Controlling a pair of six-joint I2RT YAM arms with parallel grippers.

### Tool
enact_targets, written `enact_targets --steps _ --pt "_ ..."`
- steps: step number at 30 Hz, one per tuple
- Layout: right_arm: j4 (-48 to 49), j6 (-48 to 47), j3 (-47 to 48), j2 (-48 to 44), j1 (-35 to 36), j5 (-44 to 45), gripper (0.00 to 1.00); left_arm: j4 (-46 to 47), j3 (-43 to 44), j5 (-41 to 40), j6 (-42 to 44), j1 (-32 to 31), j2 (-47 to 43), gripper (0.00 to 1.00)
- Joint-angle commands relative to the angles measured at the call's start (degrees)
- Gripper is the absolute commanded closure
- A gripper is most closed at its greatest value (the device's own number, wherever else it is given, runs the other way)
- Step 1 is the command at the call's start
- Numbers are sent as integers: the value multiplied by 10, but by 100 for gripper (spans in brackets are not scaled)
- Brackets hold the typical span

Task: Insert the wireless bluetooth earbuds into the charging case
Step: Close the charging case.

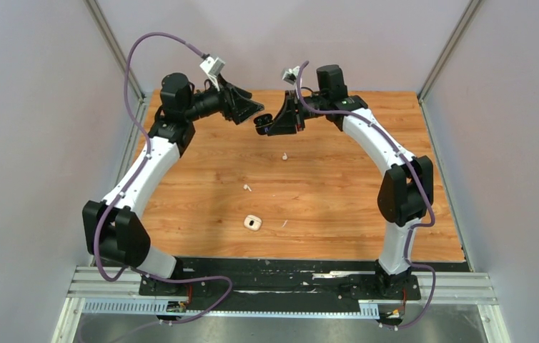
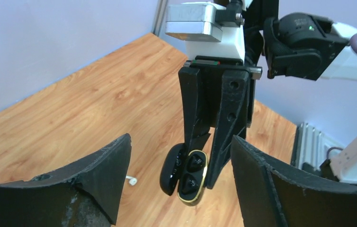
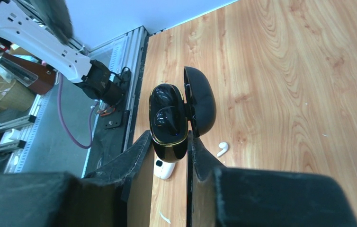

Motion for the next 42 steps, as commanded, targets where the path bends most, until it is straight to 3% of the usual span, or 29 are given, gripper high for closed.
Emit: enact_targets --steps 1,6,11,22,28,32,34,42 --pt "13 -37 3 -10 -3 10 100 -17 26 -6 -67 8 -3 13" --pt "9 -57 38 -1 -2 19 100 -15 30 70 -93 16 51 3" --pt "5 -52 59 19 -2 12 100 6 53 124 -121 16 87 2" --pt "9 -27 66 40 -1 57 100 97 62 212 -164 10 102 8" --pt "28 3 70 51 -2 78 100 92 73 247 -162 5 104 14" --pt "31 6 65 51 -6 80 100 68 80 230 -134 6 97 16" --pt "31 19 46 45 -16 96 100 43 88 184 -106 10 87 15" --pt "-13 98 -139 -18 -120 146 100 -140 138 48 63 31 69 10"
